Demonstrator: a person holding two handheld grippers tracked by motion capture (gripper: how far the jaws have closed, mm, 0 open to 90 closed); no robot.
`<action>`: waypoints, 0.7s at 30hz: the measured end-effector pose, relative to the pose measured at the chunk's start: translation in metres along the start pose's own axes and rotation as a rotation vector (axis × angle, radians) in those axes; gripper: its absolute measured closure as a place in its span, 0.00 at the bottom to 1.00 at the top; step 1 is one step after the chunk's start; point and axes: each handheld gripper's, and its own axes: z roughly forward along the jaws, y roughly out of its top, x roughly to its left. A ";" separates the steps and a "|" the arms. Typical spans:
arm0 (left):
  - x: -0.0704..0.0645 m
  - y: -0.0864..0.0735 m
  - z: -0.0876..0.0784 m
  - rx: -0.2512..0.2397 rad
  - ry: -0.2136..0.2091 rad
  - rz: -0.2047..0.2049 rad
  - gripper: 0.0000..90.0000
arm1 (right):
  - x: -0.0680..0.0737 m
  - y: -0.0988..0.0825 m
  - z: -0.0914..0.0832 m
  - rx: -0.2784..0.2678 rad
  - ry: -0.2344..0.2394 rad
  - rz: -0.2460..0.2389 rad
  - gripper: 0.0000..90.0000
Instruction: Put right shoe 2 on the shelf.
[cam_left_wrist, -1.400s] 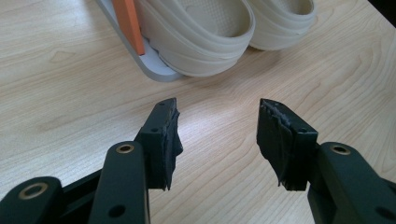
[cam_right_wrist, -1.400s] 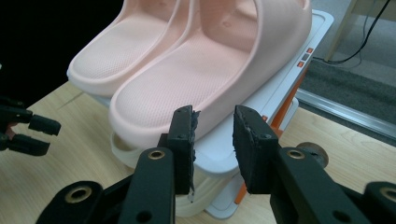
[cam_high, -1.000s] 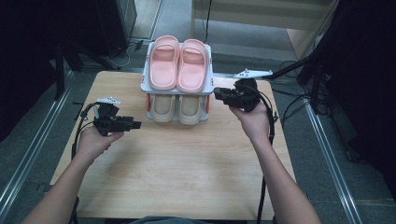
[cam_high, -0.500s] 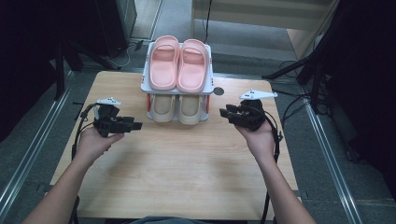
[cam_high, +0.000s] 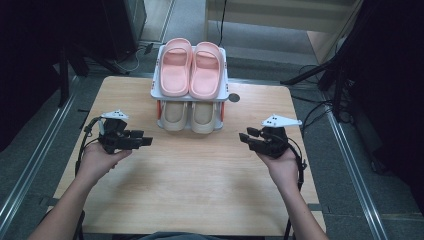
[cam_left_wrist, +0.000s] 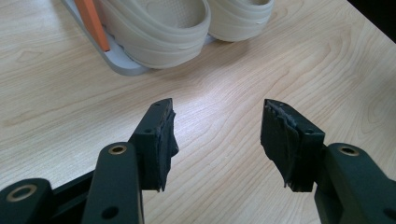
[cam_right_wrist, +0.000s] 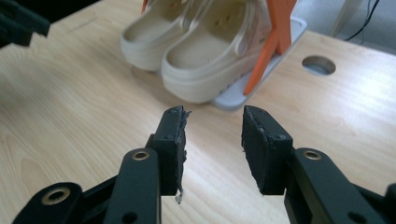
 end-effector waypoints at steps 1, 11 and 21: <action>0.000 0.000 0.001 -0.001 0.001 0.000 0.49 | 0.000 -0.008 0.000 0.003 0.000 -0.003 0.66; 0.001 -0.001 0.004 0.003 0.011 0.015 0.49 | -0.006 -0.029 0.004 -0.012 0.003 0.006 0.59; 0.001 -0.003 0.007 0.017 0.017 0.031 0.48 | -0.011 -0.036 0.013 -0.002 0.018 0.015 0.57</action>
